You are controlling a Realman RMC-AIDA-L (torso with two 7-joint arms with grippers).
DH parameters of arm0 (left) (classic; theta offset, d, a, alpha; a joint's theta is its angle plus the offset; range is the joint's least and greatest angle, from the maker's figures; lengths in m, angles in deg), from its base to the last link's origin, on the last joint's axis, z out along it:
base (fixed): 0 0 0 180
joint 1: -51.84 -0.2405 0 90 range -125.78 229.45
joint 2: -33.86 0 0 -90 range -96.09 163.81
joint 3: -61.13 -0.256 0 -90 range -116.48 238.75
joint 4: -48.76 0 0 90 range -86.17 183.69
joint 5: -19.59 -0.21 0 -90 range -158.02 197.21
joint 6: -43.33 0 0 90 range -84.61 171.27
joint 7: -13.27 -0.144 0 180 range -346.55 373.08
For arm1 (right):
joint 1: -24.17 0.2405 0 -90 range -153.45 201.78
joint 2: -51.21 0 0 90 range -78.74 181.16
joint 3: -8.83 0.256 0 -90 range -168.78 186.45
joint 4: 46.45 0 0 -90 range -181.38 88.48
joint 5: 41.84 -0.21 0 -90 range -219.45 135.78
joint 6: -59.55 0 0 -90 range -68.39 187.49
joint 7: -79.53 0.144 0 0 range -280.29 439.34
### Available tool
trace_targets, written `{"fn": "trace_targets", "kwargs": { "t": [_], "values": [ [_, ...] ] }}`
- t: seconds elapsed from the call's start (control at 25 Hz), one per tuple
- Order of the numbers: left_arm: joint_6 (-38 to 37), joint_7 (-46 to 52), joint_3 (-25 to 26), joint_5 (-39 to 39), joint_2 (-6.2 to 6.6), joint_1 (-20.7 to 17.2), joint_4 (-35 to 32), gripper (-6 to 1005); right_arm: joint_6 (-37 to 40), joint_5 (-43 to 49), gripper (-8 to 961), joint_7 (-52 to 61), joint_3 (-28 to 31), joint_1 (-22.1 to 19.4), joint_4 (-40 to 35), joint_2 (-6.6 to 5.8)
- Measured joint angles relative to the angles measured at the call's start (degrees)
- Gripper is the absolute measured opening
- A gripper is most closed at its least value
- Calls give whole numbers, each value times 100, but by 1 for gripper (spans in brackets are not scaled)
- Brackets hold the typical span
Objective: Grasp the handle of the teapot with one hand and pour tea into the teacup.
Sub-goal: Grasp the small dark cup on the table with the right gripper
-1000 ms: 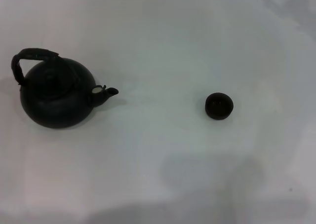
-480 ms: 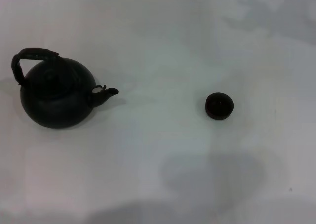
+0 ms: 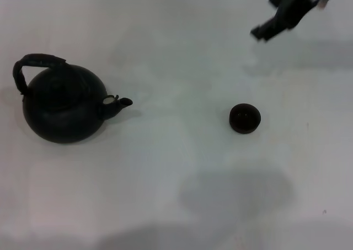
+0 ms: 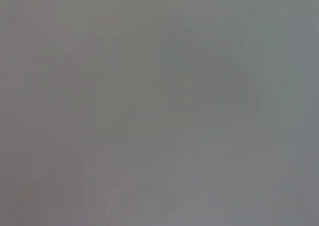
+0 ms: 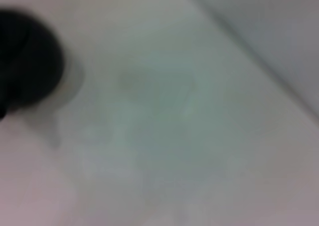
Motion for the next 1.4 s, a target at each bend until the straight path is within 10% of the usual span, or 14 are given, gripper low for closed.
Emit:
{"fn": "trace_targets", "kwargs": {
  "t": [1.4],
  "values": [
    [133,111,0,287,-1,50,13,847,325,167,830,2063,-3553,106,-163,88]
  ]
}}
